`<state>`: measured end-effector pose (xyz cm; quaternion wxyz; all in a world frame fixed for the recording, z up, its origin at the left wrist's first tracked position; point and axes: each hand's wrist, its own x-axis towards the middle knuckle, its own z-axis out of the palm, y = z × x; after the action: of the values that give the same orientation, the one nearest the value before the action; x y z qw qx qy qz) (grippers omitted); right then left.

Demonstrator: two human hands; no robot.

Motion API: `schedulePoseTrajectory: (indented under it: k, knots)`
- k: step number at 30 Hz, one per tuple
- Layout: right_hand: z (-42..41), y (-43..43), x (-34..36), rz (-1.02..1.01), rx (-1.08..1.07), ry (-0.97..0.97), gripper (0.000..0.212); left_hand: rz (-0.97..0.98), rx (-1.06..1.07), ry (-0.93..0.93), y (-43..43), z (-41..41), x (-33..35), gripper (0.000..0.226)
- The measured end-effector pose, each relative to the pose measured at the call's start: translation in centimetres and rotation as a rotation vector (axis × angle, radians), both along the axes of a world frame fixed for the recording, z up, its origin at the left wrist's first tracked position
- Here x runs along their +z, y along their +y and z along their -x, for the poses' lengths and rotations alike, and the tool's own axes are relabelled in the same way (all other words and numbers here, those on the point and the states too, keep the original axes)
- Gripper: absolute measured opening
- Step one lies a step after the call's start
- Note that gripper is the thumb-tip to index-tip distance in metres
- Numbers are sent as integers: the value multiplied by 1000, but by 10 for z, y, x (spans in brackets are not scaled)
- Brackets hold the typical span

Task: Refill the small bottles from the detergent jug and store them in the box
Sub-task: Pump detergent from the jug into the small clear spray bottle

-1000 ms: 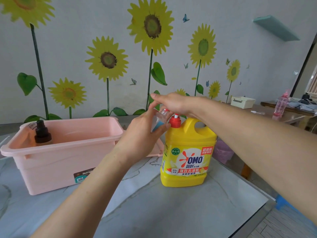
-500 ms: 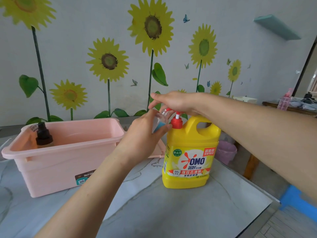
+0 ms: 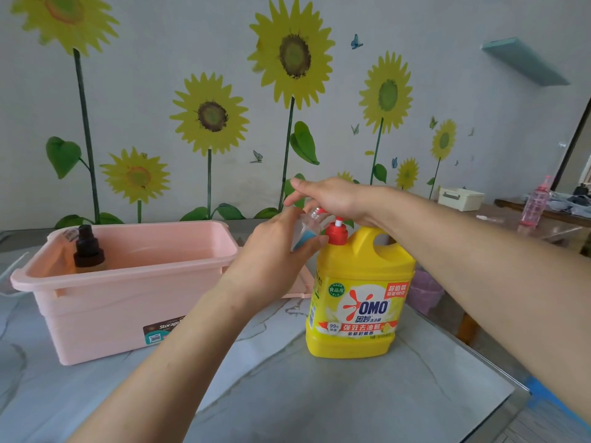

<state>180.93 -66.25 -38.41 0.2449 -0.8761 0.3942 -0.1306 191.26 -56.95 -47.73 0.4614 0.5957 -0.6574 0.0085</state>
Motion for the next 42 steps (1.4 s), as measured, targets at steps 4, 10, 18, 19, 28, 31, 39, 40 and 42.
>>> schedulePoseTrajectory:
  k: [4, 10, 18, 19, 28, 31, 39, 40, 42]
  knots:
    - [-1, 2, 3, 21, -7, 71, 56, -11, -17, 17, 2, 2, -1, 50]
    - [1, 1, 1, -11, -1, -30, 57, -8, 4, 9, 0, 2, 0, 43]
    - [2, 1, 8, -30, -1, -2, 58, -12, 16, 21, 2, 3, 1, 44]
    - [2, 1, 7, -25, -2, -12, 58, -11, 18, 15, 1, 3, 1, 43]
    - [2, 3, 9, -16, 2, 17, 58, -8, 13, 10, 1, 3, 1, 44]
    - [1, -1, 2, 1, -7, -35, 58, -3, 16, -12, 0, 1, 0, 44]
    - [2, -3, 6, -14, 8, -2, 59, 5, 12, 7, 0, 3, -1, 44]
    - [2, -4, 4, -7, 8, -26, 59, 8, 19, 3, -1, 2, -1, 44]
    - [1, -5, -1, 17, 2, -42, 59, -3, 21, -3, -1, 3, -2, 42]
